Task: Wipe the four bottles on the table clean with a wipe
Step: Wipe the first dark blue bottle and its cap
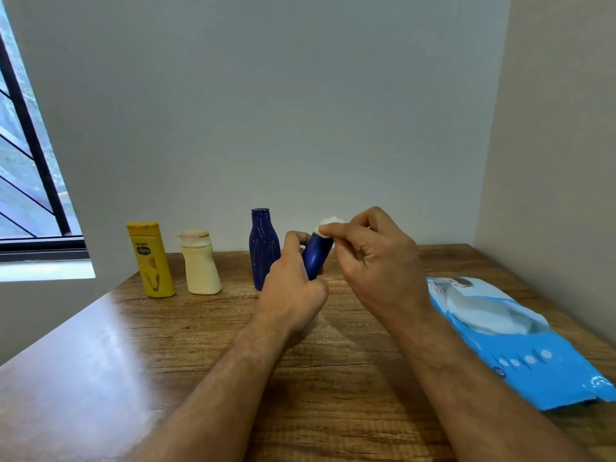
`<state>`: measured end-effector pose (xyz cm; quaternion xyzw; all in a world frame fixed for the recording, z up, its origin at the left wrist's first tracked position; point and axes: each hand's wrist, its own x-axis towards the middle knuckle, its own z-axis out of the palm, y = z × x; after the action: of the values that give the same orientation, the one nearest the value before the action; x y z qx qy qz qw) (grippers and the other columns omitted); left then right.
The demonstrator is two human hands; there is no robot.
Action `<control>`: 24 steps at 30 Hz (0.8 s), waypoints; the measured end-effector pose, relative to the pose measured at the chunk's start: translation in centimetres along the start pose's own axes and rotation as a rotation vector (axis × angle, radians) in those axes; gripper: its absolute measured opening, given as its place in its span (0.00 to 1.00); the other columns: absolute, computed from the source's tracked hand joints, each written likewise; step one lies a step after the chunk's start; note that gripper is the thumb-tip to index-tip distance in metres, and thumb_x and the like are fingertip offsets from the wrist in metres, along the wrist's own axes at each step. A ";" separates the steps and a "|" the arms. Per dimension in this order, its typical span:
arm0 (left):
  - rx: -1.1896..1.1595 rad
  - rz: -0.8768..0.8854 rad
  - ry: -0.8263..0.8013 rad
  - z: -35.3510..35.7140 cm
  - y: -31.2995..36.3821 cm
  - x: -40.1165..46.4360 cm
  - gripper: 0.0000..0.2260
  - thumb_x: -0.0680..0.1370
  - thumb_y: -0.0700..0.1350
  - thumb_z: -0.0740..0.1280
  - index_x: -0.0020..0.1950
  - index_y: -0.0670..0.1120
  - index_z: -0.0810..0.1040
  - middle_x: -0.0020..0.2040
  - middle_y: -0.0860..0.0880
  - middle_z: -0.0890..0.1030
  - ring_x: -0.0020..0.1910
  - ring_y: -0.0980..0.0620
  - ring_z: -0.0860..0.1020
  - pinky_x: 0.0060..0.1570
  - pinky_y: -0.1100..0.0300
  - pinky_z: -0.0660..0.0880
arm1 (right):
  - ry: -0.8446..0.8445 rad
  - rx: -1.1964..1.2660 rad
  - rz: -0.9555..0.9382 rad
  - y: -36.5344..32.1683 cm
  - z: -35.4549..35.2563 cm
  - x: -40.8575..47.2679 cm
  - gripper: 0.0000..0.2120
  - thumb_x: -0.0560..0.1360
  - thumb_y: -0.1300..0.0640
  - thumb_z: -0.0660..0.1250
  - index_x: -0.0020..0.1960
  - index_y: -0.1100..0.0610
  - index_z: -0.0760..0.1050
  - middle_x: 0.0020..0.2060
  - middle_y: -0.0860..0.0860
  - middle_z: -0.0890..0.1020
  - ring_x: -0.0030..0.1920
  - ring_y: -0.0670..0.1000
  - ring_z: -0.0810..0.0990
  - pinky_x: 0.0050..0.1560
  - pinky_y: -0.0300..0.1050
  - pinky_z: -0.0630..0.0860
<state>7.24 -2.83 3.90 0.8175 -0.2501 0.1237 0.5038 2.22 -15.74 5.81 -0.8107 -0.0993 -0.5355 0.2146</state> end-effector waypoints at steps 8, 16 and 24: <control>0.008 0.032 0.029 -0.1 0.2 0.0 0.27 0.67 0.34 0.68 0.58 0.58 0.66 0.47 0.51 0.78 0.44 0.48 0.79 0.50 0.43 0.79 | 0.097 0.209 0.136 0.4 -0.1 0.6 0.13 0.78 0.66 0.65 0.53 0.51 0.83 0.47 0.46 0.78 0.48 0.42 0.78 0.49 0.29 0.75; -0.003 0.161 -0.018 -0.4 0.1 -0.3 0.27 0.68 0.31 0.67 0.57 0.58 0.69 0.43 0.53 0.81 0.42 0.50 0.81 0.49 0.46 0.80 | -0.065 0.321 0.210 0.6 0.2 0.7 0.18 0.77 0.69 0.63 0.50 0.49 0.83 0.46 0.41 0.78 0.50 0.40 0.79 0.52 0.30 0.75; -0.134 0.135 0.016 -0.5 -0.2 -0.1 0.26 0.67 0.30 0.67 0.55 0.57 0.72 0.42 0.53 0.82 0.42 0.50 0.81 0.48 0.44 0.81 | 0.002 0.338 0.116 -0.1 -0.1 0.5 0.16 0.76 0.70 0.64 0.49 0.51 0.83 0.44 0.45 0.78 0.45 0.43 0.79 0.42 0.26 0.71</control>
<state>7.27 -2.33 3.96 0.7623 -0.3085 0.1470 0.5496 2.25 -15.74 6.30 -0.7669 -0.1410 -0.4987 0.3784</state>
